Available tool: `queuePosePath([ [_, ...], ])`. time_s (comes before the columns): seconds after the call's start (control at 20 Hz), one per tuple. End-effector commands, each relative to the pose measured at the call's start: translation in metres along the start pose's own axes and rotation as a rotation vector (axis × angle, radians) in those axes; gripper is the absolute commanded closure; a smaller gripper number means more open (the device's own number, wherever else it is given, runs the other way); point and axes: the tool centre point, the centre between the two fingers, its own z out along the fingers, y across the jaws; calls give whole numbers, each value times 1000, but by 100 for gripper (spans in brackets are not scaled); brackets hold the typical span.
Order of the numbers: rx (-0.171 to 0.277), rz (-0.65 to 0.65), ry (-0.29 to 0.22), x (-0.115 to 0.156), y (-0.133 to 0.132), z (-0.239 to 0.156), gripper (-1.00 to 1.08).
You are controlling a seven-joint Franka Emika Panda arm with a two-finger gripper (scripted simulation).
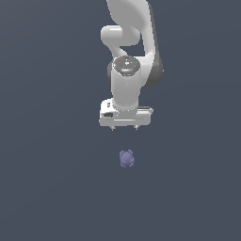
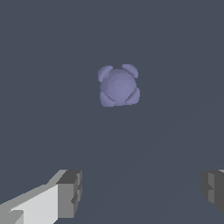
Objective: Pick up the object and move it to a goal position.
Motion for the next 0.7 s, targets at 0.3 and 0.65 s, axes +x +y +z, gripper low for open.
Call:
queuePosePath([
  [0.3, -4, -40, 13, 4, -14, -1, -92],
  [0.65, -6, -67, 22, 7, -23, -2, -92],
])
